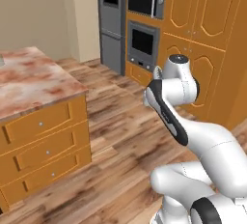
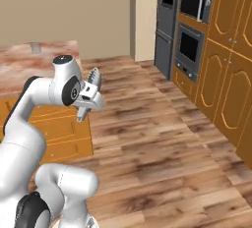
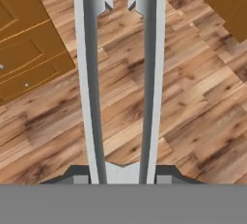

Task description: Take the tongs from the drawer on the right and place them on the dining counter next to the tray containing the kebab skewer.

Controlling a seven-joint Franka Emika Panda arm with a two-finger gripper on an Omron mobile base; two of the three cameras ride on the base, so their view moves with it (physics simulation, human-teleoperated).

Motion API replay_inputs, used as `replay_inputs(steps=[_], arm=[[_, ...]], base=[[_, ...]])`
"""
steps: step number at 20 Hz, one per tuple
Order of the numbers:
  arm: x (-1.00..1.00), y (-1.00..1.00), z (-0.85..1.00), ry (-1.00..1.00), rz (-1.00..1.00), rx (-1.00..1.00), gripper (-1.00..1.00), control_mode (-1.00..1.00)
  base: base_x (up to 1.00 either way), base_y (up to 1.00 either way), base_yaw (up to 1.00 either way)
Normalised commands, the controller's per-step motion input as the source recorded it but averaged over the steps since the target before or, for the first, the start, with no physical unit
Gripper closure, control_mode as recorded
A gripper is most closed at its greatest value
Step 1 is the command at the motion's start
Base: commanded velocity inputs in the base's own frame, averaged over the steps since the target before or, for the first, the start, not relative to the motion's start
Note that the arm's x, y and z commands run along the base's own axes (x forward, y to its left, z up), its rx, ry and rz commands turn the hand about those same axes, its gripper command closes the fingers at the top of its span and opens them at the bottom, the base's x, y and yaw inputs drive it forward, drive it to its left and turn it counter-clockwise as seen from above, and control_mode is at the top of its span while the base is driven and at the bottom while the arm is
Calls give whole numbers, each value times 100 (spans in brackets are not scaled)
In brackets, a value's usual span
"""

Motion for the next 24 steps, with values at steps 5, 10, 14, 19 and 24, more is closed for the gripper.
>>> replay_inputs(steps=[5,10,14,19,24], arm=[[0,0,0,0,0,0,100,100],[0,0,0,0,0,0,100,100],[0,0,0,0,0,0,100,100],[0,0,0,0,0,0,100,100],[0,0,0,0,0,0,100,100]], base=[[100,-65,45],[100,-79,39],[100,-81,34],[100,-62,29],[100,-61,26]])
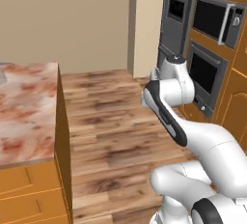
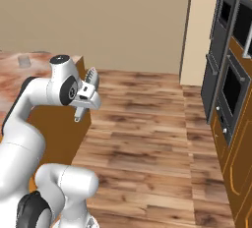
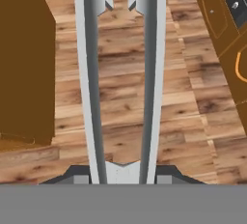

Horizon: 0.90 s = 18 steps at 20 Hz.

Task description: Take the tongs from the drawer on the right and place them on the dining counter next to the tray containing the kebab skewer.

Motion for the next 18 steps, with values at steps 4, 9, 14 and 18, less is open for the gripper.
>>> replay_inputs(steps=[4,9,14,18], arm=[[0,0,0,0,0,0,100,100],[0,0,0,0,0,0,100,100],[0,0,0,0,0,0,100,100],[0,0,0,0,0,0,100,100]], base=[[100,-67,21],[100,-73,18],[100,-57,16],[100,-46,18]])
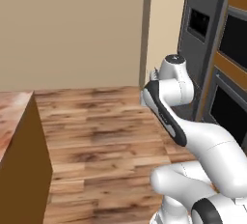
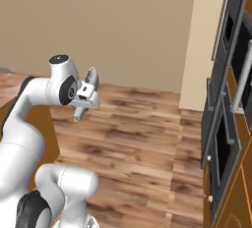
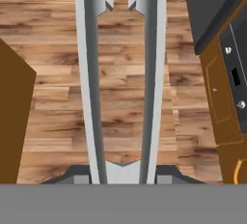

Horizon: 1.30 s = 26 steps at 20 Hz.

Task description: Take the tongs from the drawer on the right and place them on the dining counter next to the tray containing the kebab skewer.

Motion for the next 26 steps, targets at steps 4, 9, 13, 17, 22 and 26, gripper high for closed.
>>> replay_inputs(steps=[4,9,13,17,22,26], arm=[[0,0,0,0,0,0,100,100],[0,0,0,0,0,0,100,100],[0,0,0,0,0,0,100,100],[0,0,0,0,0,0,100,100],[0,0,0,0,0,0,100,100],[0,0,0,0,0,0,100,100]], base=[[100,-39,19],[100,-35,20],[100,-40,26],[100,-36,26],[100,-26,30],[100,-20,33]])
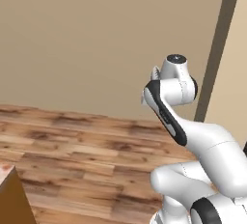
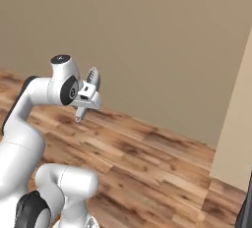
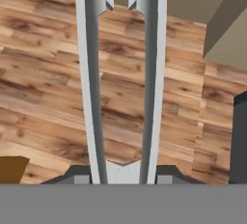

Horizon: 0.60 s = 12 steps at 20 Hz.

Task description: Take the tongs from the drawer on the right and place them on the dining counter next to the tray containing the kebab skewer.

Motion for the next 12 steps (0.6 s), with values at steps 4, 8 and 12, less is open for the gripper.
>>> replay_inputs(steps=[4,8,12], arm=[[0,0,0,0,0,0,100,100],[0,0,0,0,0,0,100,100],[0,0,0,0,0,0,100,100]], base=[[100,-18,34],[100,-13,39],[100,0,53]])
